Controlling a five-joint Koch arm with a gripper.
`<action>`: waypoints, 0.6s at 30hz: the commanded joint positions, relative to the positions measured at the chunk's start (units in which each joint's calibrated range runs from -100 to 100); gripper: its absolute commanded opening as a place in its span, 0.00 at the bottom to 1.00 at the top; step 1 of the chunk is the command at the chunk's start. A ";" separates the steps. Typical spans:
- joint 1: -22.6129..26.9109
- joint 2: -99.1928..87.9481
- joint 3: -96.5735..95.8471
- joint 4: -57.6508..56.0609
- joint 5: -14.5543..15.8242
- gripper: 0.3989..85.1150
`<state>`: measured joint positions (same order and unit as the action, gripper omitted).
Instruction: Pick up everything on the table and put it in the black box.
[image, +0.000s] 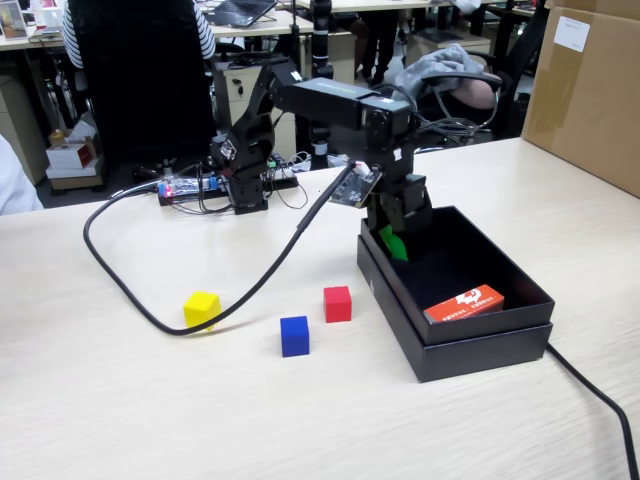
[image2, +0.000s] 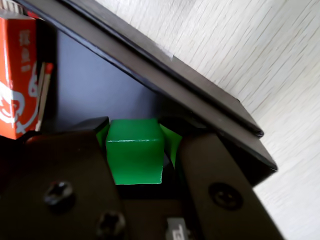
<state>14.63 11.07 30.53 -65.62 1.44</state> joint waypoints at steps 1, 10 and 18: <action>-0.20 0.81 3.37 -1.46 -0.05 0.19; -0.73 1.96 3.19 -2.15 -0.05 0.46; -3.42 -18.01 2.38 -2.15 -0.34 0.46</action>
<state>12.97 4.98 30.53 -65.85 1.59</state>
